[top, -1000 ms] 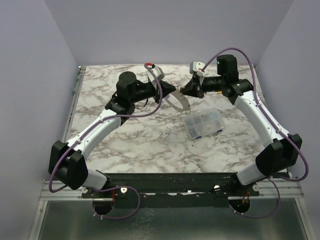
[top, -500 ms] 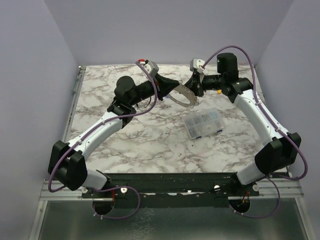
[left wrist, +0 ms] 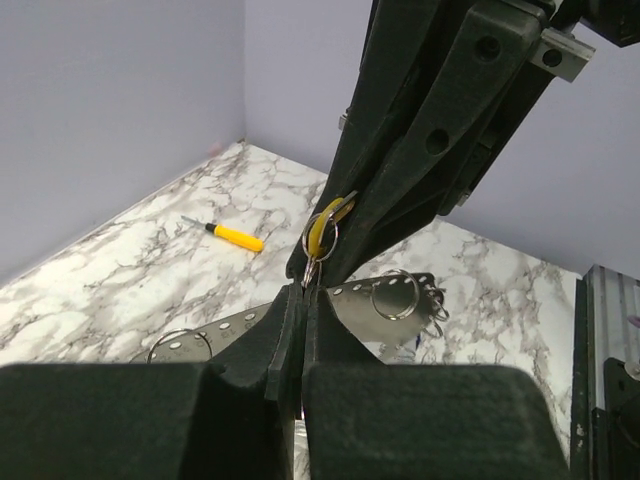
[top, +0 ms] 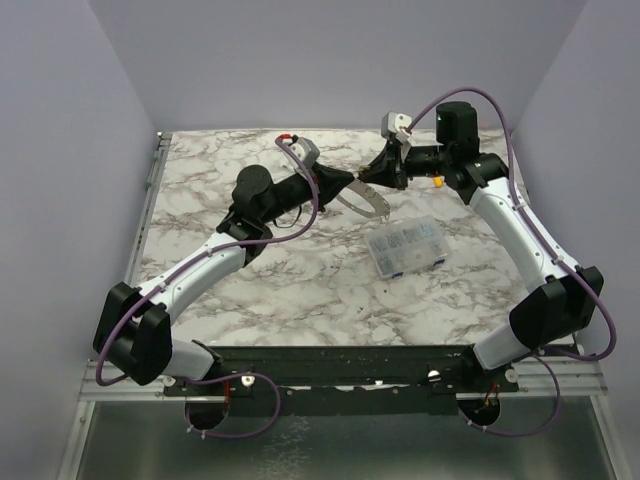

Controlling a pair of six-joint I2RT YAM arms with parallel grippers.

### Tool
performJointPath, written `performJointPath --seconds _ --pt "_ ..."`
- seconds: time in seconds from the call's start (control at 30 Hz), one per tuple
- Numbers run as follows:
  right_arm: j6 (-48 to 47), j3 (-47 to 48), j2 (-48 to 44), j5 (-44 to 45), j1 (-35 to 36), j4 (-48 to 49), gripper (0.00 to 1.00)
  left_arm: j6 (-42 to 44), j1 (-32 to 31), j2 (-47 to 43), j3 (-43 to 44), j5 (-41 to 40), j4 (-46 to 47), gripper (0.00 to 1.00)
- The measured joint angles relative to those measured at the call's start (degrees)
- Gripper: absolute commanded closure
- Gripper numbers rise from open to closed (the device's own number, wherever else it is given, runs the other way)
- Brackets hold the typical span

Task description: Remove the keys from the keyring

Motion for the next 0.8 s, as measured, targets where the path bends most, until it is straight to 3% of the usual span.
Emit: performJointPath --seconds 0.13,0.23,0.33,0.53,0.8 --pt "0.0 0.0 0.0 0.0 0.0 0.0 0.99 1.6 0.0 0.0 0.0 -0.3 -0.2 0.82" --pt "0.0 0.1 0.0 0.0 0.0 0.0 0.99 3.7 0.0 0.0 -0.4 -0.3 -0.2 0.58" --pt "-0.6 0.2 0.0 -0.1 0.0 -0.2 0.99 8.2 0.0 -0.4 -0.9 0.2 -2.5 0.47" --pt "-4.5 1.6 0.0 -0.5 0.0 -3.2 1.00 22.7 0.0 -1.2 2.5 3.5 -15.8 0.43" --pt "-13.9 2.8 0.0 -0.8 0.0 -10.5 1.00 41.6 1.2 0.8 21.5 10.1 -40.6 0.45"
